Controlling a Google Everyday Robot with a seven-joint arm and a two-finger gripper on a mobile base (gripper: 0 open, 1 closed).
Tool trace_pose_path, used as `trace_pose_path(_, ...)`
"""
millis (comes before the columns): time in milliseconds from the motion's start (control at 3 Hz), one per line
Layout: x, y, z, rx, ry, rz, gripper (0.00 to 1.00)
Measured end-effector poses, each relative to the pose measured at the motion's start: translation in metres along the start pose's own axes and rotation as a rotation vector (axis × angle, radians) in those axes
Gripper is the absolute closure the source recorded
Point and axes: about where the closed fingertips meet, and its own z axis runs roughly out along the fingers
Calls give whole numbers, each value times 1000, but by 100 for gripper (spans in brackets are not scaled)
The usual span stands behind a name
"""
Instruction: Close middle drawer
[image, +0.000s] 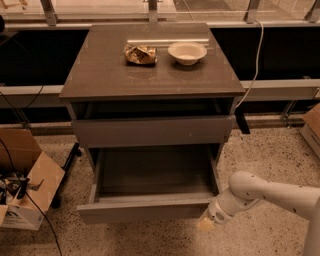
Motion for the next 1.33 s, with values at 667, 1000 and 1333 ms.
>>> trace_pose_path(667,-10,-12,-2,39,-76,20,100)
trace_pose_path(1000,-29,-26,-4,78,-100,-25,100)
trace_pose_path(1333,-29,-25,-4,78,-100,-26,100)
